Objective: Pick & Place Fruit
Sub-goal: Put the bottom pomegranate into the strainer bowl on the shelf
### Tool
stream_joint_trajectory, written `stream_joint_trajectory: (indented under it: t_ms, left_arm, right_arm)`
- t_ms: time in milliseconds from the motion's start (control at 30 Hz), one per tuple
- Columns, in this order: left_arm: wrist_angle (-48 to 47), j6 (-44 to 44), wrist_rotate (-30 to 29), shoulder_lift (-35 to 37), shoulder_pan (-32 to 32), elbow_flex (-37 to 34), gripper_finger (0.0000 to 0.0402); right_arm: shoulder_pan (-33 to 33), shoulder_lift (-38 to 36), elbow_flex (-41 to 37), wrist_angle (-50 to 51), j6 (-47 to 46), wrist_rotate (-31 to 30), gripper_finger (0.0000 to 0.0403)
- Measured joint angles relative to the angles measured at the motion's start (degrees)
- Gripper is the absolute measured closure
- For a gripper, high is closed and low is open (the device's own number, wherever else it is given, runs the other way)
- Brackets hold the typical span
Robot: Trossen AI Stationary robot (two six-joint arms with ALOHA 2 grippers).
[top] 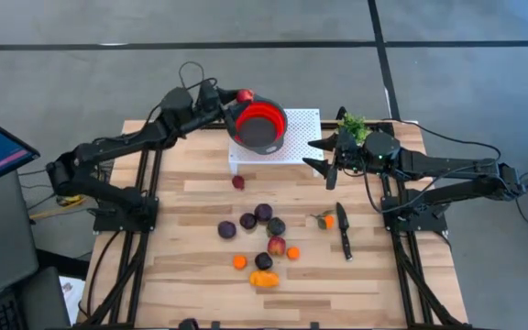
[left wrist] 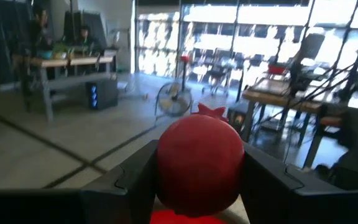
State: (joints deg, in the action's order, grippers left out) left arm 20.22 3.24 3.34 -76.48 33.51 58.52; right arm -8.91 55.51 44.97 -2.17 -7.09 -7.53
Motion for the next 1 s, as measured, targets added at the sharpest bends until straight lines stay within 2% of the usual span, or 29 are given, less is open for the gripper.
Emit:
stream_joint_trajectory:
  t_ms: [433, 700, 1000]
  left_arm:
    - [-15.58, 0.04, 2.57, -8.11, 3.89, 6.49, 0.022]
    - [-19.77, 0.02, 2.57, -11.14, 3.92, 6.49, 0.022]
    - [-21.89, -1.65, 2.54, -11.51, 3.65, 6.49, 0.022]
  right_arm:
    - [-0.26, 0.0, 0.0, 0.0, -0.01, 0.0, 0.0143]
    - [-0.26, 0.0, 0.0, 0.02, -0.01, 0.0, 0.0143]
    - [-0.28, 0.0, 0.0, 0.0, -0.02, 0.0, 0.0143]
